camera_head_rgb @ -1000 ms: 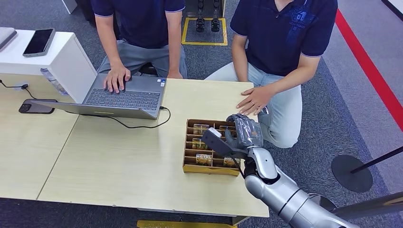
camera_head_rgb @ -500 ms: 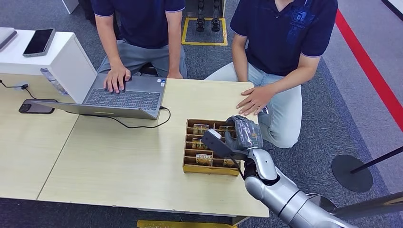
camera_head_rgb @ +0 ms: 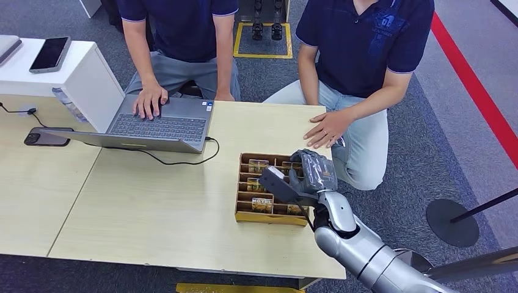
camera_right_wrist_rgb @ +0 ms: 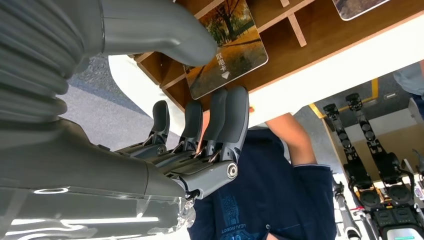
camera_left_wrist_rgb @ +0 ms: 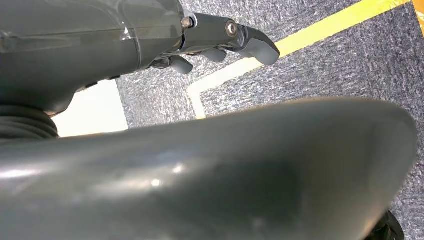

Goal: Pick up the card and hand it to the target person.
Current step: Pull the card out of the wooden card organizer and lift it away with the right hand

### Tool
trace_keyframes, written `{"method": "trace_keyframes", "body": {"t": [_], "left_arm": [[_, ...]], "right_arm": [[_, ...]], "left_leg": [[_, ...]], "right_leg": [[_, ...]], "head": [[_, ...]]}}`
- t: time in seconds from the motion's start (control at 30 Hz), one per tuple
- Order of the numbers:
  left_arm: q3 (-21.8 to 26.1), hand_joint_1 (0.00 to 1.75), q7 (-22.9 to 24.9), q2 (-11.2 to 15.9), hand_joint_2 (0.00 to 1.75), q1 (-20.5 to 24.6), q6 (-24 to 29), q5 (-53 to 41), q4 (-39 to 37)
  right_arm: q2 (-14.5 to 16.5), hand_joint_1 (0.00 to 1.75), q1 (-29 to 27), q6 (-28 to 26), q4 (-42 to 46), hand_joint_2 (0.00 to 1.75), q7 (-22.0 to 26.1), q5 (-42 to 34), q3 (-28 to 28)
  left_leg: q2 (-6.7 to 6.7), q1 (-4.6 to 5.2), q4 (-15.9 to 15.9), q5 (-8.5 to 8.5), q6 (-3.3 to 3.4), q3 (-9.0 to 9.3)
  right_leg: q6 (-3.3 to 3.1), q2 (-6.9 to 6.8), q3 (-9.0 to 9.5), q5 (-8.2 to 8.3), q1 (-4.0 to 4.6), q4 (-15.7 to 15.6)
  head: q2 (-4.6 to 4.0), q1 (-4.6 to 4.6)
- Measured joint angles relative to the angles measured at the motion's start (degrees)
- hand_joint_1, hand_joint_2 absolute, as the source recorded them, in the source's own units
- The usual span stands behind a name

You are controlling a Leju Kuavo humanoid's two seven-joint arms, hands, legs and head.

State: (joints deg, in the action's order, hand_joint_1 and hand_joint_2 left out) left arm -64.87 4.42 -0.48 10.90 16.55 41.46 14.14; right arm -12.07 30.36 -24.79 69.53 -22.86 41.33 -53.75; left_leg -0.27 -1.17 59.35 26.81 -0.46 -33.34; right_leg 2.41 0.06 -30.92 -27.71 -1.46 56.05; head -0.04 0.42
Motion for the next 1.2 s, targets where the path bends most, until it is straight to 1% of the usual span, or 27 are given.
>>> {"method": "trace_keyframes", "body": {"t": [0.3, 0.6, 0.77, 0.83, 1.03, 1.07, 1.17, 1.2], "left_arm": [[-0.09, 0.00, 0.13, 0.00, 0.00, 0.02, 0.00, 0.00, 0.00], [-0.76, 0.00, 0.24, 0.00, 0.00, 0.20, 0.00, -0.02, -0.01], [-1.02, 0.00, 0.44, 0.00, 0.00, 0.22, -0.01, -0.02, -0.01], [-1.16, 0.00, 0.47, 0.00, 0.00, 0.24, 0.00, -0.02, -0.01], [-1.38, 0.00, 0.42, 0.00, 0.00, 0.26, 0.00, -0.03, 0.00], [-1.39, 0.00, 0.23, 0.00, 0.44, 0.26, 0.00, -0.09, 0.00], [-1.47, 0.00, -0.78, 0.00, 1.75, 0.29, 0.16, -0.33, 0.00], [-1.56, 0.00, -1.03, 0.00, 1.75, 0.33, 0.26, -0.38, 0.00]], "right_arm": [[0.08, 1.05, 0.01, 1.14, -0.08, 1.75, -0.19, 0.84, -0.02], [1.05, 0.94, 0.11, 2.17, -1.55, 1.75, -0.62, 3.53, -0.18], [1.50, 0.84, 0.17, 2.62, -2.36, 1.75, -1.05, 4.69, -0.37], [1.65, 0.88, 0.13, 2.87, -2.74, 1.75, -1.42, 5.24, -0.50], [1.92, 1.15, 0.28, 3.13, -3.36, 1.75, -2.05, 6.37, -0.97], [1.92, 1.20, 0.34, 3.17, -3.42, 1.75, -2.14, 6.46, -1.02], [1.92, 1.27, 0.43, 3.25, -3.60, 1.75, -2.31, 6.66, -1.09], [1.92, 1.27, 0.44, 3.26, -3.64, 1.75, -2.32, 6.74, -1.10]], "left_leg": [[0.00, 0.00, 0.00, 0.00, 0.00, 0.00], [0.00, 0.00, 0.00, 0.00, 0.00, 0.03], [0.00, 0.00, 0.00, 0.00, 0.00, 0.04], [-0.01, 0.00, 0.00, -0.01, 0.01, 0.04], [-0.02, 0.00, 0.00, -0.03, 0.03, 0.05], [-0.02, 0.00, 0.00, -0.03, 0.03, 0.05], [-0.02, 0.00, 0.00, -0.03, 0.03, 0.05], [-0.02, 0.00, 0.00, -0.03, 0.03, 0.05]], "right_leg": [[0.00, 0.00, 0.00, 0.00, 0.00, 0.00], [0.00, 0.00, 0.02, 0.00, 0.00, 0.00], [0.00, 0.00, 0.03, 0.00, 0.00, 0.00], [0.00, -0.02, 0.04, 0.00, 0.00, 0.00], [0.01, -0.02, 0.06, 0.01, 0.00, 0.00], [0.01, -0.02, 0.06, 0.01, 0.00, 0.00], [0.01, -0.02, 0.06, 0.01, 0.00, 0.00], [0.01, -0.02, 0.06, 0.01, 0.00, 0.00]], "head": [[0.00, 0.00], [0.00, 0.02], [0.00, 0.01], [0.00, 0.01], [0.00, 0.01], [0.00, 0.01], [0.00, 0.01], [0.00, 0.01]]}}
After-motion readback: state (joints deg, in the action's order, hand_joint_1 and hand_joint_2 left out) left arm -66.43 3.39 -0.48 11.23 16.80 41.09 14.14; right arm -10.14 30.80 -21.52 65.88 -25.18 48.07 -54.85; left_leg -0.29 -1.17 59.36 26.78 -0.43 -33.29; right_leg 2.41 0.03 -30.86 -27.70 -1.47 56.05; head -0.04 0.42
